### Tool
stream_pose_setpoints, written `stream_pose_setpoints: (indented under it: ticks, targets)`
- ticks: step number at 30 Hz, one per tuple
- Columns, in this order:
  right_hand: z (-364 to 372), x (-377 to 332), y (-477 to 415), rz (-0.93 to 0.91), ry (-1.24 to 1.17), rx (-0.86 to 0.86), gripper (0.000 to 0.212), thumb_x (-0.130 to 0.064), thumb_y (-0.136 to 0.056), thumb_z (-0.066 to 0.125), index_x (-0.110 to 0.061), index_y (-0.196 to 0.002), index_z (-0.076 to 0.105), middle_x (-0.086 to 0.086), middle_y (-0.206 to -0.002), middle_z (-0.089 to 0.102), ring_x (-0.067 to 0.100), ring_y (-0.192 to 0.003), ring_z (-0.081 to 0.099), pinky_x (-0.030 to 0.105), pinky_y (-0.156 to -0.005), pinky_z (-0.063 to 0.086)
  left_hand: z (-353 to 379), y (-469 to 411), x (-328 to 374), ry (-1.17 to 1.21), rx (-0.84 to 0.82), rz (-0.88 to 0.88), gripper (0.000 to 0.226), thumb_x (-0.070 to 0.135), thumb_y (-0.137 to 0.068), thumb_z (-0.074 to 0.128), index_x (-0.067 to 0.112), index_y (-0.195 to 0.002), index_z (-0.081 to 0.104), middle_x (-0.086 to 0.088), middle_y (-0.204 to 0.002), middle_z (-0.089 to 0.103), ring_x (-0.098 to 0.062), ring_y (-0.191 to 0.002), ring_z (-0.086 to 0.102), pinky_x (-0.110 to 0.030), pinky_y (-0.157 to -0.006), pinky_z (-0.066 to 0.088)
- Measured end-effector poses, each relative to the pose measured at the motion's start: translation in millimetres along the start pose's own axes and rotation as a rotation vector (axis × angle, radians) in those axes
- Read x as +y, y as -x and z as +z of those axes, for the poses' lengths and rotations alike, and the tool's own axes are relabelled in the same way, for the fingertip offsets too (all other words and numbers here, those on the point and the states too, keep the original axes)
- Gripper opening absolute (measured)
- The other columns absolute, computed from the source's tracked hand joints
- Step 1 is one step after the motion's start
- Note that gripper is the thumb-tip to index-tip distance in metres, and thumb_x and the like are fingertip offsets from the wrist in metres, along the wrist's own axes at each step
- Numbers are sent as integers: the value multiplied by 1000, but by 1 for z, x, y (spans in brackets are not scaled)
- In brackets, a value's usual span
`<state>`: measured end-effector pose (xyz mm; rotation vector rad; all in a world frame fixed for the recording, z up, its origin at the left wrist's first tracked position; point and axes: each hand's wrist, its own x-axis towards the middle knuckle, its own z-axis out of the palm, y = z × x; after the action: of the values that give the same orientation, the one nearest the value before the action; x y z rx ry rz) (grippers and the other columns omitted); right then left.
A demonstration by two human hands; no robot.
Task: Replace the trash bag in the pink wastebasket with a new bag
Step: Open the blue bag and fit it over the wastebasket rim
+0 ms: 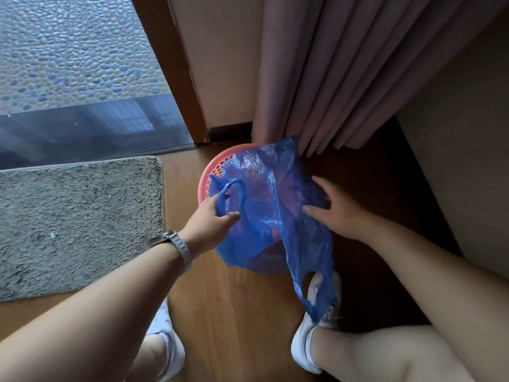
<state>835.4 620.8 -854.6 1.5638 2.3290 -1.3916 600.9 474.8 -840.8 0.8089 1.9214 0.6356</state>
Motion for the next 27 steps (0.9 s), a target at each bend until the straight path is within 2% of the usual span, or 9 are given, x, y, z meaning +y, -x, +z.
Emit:
stream_pose_setpoints:
  ticks: [5, 8, 10, 13, 16, 19, 21, 24, 27]
  targets:
    - [33, -22, -34, -81, -102, 54, 87, -26, -79, 77, -16, -149, 27, 12, -154, 24, 20, -143, 24, 36, -117, 22, 15, -14, -2, 2, -4, -57, 58, 34, -83, 65, 27, -138, 46, 4, -132, 50, -19, -115, 57, -44, -94, 54]
    - [46, -32, -53, -61, -141, 70, 89, -32, -81, 75, -21, -151, 21, 10, -157, 19, 20, -145, 18, 36, -118, 19, 26, -39, -25, 88, 33, -84, 69, 53, -71, 65, 35, -135, 47, 6, -135, 55, -20, -119, 59, -47, -94, 55]
    - [57, -37, -62, -48, -96, 12, 89, -35, -83, 72, -24, -152, 16, 8, -157, 18, 21, -146, 15, 34, -118, 16, 34, -53, -40, 136, 31, -103, 73, 56, -68, 64, 40, -136, 44, 6, -136, 56, -19, -121, 59, -48, -97, 52]
    - [75, -39, -68, 43, 18, -138, 88, -45, -85, 63, -40, -150, 5, 3, -159, 11, 22, -147, 11, 42, -118, 17, 39, -54, -42, 206, 21, -128, 76, 53, -67, 61, 42, -139, 40, 6, -139, 55, -20, -122, 58, -47, -98, 52]
    - [85, -41, -72, 153, -21, -210, 86, -46, -85, 60, -44, -149, 3, 2, -160, 12, 24, -146, 18, 45, -117, 22, 37, -48, -30, 248, -8, -142, 71, 47, -69, 63, 43, -137, 42, 4, -134, 59, -22, -118, 61, -48, -95, 54]
    - [93, -43, -73, 275, -95, -307, 80, -46, -82, 57, -41, -149, 14, 9, -152, 35, 33, -130, 45, 46, -107, 39, 31, -37, -9, 330, -68, -151, 52, 21, -83, 62, 34, -130, 47, 4, -114, 69, -17, -96, 72, -41, -83, 60]
    - [96, -45, -72, 342, -55, -395, 76, -50, -79, 54, -36, -147, 23, 10, -143, 45, 34, -118, 54, 47, -100, 45, 31, -38, -8, 346, -85, -159, 52, 11, -86, 60, 33, -131, 47, 4, -108, 70, -16, -88, 73, -38, -78, 61]
    - [98, -46, -73, 346, -28, -405, 61, -44, -86, 51, -26, -143, 36, 8, -137, 50, 30, -115, 55, 41, -98, 45, 28, -34, -11, 297, -94, -138, 45, 13, -87, 60, 35, -126, 52, 4, -105, 72, -12, -83, 73, -35, -74, 62]
    - [93, -47, -76, 311, -15, -314, 57, -39, -91, 50, -24, -143, 36, 9, -141, 47, 29, -120, 51, 35, -95, 41, 20, -31, -10, 221, -27, -77, 23, 15, -91, 58, 35, -103, 60, 6, -92, 71, -2, -72, 70, -18, -60, 55]
